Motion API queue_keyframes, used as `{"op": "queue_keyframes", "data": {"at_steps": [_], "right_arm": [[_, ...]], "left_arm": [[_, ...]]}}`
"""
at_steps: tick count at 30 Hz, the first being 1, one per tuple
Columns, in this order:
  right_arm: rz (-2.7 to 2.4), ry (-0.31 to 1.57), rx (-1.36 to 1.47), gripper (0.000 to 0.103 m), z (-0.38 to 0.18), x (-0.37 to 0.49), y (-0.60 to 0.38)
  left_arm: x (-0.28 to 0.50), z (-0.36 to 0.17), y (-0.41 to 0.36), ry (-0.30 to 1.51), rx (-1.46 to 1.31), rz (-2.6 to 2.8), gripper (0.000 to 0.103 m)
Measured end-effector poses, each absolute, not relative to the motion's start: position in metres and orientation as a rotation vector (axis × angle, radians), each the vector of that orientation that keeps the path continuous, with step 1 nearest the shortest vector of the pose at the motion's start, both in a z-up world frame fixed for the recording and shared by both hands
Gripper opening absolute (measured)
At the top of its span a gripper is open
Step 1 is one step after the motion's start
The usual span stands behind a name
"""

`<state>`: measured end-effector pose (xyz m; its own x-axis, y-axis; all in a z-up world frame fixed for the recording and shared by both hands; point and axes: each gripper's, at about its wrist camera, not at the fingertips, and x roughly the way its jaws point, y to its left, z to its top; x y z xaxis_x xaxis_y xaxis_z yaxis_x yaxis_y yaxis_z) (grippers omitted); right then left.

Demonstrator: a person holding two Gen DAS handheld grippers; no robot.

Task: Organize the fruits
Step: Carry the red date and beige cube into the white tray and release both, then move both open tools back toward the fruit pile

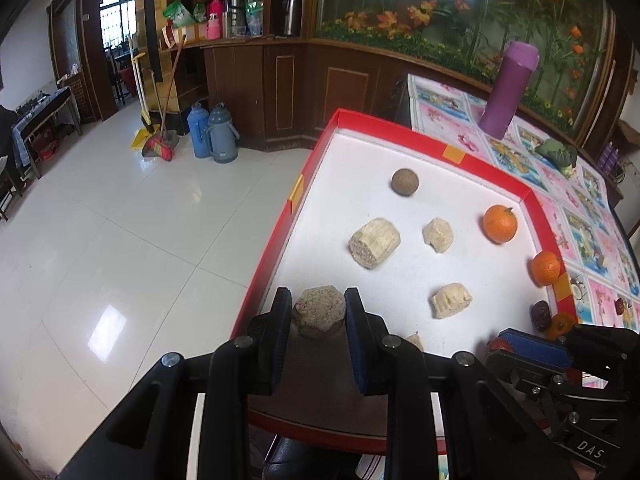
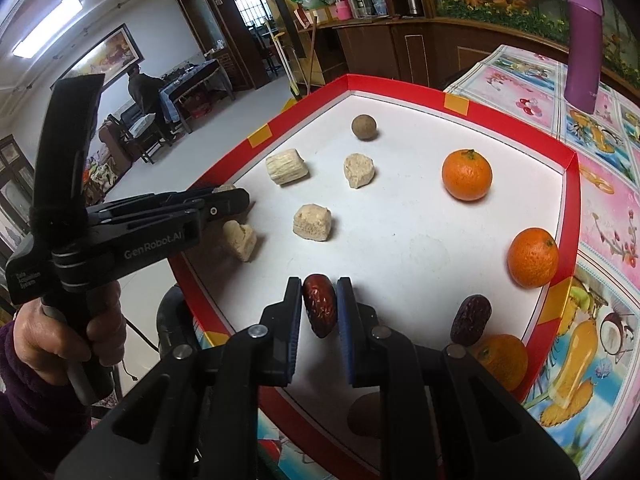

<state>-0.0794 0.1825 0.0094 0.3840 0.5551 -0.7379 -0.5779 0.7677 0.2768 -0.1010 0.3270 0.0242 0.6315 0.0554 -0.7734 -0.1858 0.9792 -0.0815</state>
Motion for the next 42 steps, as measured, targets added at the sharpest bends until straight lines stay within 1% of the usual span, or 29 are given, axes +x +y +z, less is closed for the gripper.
{"op": "queue_keyframes", "data": {"at_steps": [8,9,10,11,13,14,16,18,23,25,27,42], "right_arm": [[0.713,0.938,-0.055,0.020,0.007,-0.081,0.186],[0.711,0.939,-0.067,0.021,0.007,-0.081,0.188],[0.710,0.941,-0.073,0.024,0.007,-0.081,0.188],[0.706,0.945,-0.079,0.027,0.008,-0.081,0.188],[0.698,0.943,-0.082,0.045,0.010,-0.083,0.185],[0.693,0.927,-0.071,0.046,0.012,-0.084,0.181],[0.699,0.903,-0.041,0.046,0.018,-0.085,0.171],[0.697,0.884,-0.022,0.046,0.025,-0.087,0.163],[0.645,0.829,0.014,0.046,0.041,-0.090,0.134],[0.623,0.813,0.030,0.047,0.046,-0.091,0.121],[0.604,0.800,0.045,0.047,0.052,-0.094,0.107],[0.450,0.746,0.179,0.048,0.062,-0.112,-0.008]], "left_arm": [[-0.101,0.026,0.325,0.892,-0.138,0.163,0.027],[-0.100,0.026,0.325,0.895,-0.142,0.165,0.031],[-0.100,0.026,0.325,0.897,-0.143,0.173,0.035],[-0.103,0.028,0.324,0.894,-0.141,0.177,0.036],[-0.106,0.032,0.321,0.884,-0.120,0.195,0.039],[-0.106,0.034,0.319,0.877,-0.107,0.204,0.041],[-0.112,0.042,0.313,0.850,-0.085,0.216,0.053],[-0.118,0.052,0.307,0.818,-0.061,0.246,0.062],[-0.128,0.076,0.288,0.753,-0.012,0.252,0.065],[-0.130,0.084,0.278,0.731,0.007,0.248,0.071],[-0.133,0.089,0.269,0.713,0.023,0.246,0.074],[-0.124,0.104,0.186,0.698,0.116,0.130,0.075]]}}
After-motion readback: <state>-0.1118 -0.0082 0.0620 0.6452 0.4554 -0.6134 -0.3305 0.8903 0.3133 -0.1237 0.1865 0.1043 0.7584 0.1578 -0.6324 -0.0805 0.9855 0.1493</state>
